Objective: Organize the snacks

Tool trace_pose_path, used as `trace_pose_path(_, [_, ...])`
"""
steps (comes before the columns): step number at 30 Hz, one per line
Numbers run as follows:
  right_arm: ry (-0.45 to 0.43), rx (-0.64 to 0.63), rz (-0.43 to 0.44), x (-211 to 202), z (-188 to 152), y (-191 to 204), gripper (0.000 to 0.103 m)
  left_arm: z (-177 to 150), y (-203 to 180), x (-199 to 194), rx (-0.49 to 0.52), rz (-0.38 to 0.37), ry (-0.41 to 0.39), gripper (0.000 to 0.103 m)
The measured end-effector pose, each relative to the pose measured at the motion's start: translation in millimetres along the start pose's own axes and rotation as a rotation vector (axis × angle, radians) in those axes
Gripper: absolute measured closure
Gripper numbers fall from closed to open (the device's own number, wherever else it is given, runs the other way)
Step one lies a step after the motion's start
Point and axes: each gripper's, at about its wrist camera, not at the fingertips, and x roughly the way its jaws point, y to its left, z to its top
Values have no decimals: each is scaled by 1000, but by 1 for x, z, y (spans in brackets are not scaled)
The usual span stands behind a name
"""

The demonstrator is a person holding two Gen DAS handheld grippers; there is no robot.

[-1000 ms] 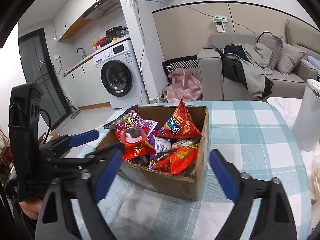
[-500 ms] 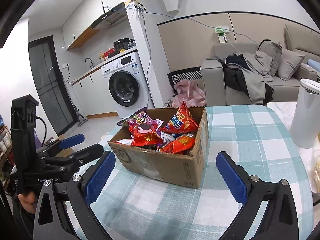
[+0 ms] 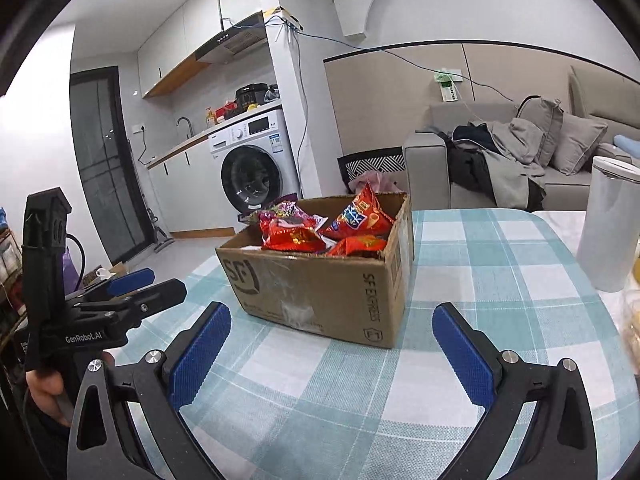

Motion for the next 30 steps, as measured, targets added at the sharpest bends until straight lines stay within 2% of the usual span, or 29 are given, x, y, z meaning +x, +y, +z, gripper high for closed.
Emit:
trace_pose_path(6, [-16,-46,-29,3,-14,1,0,-16,0,0,26,27,-44,1])
trace_pose_path(13, [-59,-48,-43,-2,-12,-1,0,-20,-2,3,33,32,-82,1])
trace_pose_path(30, [-90,-50,-56,-11,-13,0,0,-22,0,7,26,34,-78,1])
